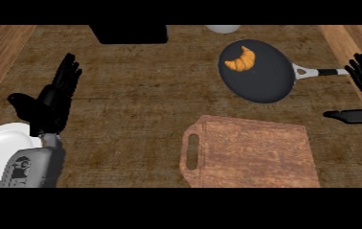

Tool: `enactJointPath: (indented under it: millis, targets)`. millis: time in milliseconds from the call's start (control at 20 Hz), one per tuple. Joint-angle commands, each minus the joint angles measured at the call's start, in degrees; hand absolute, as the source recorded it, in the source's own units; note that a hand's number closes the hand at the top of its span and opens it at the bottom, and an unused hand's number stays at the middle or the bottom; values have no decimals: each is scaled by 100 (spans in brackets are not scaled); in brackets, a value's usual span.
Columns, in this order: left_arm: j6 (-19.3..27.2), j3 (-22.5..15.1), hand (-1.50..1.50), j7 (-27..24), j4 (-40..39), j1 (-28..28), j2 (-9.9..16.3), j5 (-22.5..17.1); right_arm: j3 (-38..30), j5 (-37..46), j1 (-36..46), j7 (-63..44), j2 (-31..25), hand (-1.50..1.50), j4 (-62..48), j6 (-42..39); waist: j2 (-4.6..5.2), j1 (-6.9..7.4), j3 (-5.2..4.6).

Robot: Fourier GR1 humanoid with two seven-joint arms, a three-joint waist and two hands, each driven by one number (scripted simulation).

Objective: Pick the croissant from the cutting board and place it in the pan

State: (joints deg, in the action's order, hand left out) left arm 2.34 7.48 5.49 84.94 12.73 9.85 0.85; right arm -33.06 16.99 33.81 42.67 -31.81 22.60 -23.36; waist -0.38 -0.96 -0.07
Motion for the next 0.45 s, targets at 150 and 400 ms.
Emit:
enactJointPath:
  millis: [150,400]
  targets:
    - [47,-27,0,158,227,-101,-49,6,78,-635,-1101,-369,-65,-150,1482,-1048,-6,-13,-3]
    - [78,-255,0,154,452,-198,-202,123,294,-889,-2030,-926,325,-150,3091,-766,14,40,2]
